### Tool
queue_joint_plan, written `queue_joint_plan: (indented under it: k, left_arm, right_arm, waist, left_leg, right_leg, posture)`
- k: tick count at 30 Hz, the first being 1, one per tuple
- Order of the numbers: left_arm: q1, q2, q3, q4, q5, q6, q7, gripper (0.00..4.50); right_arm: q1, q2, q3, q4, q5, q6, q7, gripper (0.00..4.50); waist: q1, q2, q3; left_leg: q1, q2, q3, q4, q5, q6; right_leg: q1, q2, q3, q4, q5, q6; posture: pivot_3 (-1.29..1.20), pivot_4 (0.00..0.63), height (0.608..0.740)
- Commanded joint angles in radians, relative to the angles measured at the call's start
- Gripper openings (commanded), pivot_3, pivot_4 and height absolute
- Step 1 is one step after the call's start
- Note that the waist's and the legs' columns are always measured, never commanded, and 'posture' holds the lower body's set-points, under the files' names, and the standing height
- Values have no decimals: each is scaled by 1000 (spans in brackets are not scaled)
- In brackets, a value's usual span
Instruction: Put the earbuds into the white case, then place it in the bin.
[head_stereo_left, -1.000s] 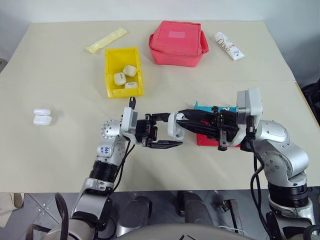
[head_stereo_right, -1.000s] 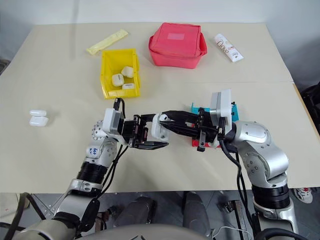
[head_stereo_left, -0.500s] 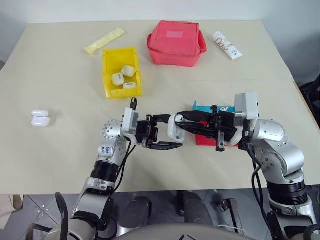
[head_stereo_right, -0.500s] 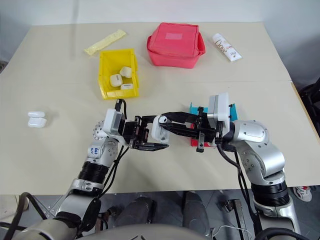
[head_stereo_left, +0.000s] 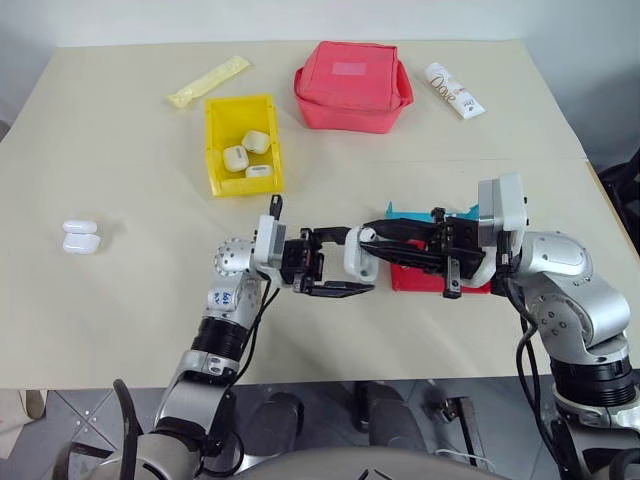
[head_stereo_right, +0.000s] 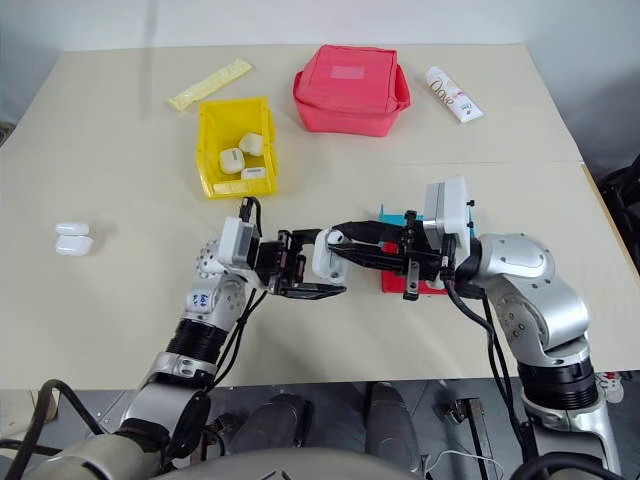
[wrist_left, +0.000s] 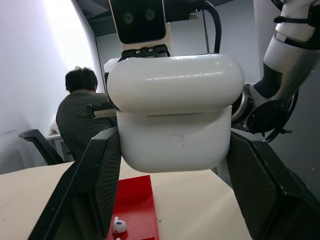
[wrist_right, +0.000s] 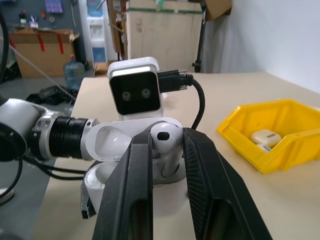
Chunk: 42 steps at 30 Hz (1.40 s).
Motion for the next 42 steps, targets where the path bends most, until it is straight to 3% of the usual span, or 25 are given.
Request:
queue_joint_plan:
  k: [1,24,42]
  left_arm:
    - [-44,-5,48,-1,-26,-31,22,2774]
    - [-52,2,61,71,-15,-76,11,2774]
    - [-38,-15,69,17,-46,-5,41,2774]
  right_arm:
    - [8,-29,29,-29,5,13,56,493]
    - [-23,-83,34,-46,-13,19,80,493]
    - [52,-28,46,-17,-4,-6,64,493]
  waist:
    - [0,0,0]
    - [0,0,0]
    - [0,0,0]
  left_leg:
    - [0,0,0,0,0,0]
    - [0,0,0,0,0,0]
    - [0,0,0,0,0,0]
  right_leg:
    - [0,0,0,0,0,0]
    - [0,0,0,0,0,0]
    - [0,0,0,0,0,0]
  posture:
    - [0,150,740]
    - [0,150,740]
    - [0,150,740]
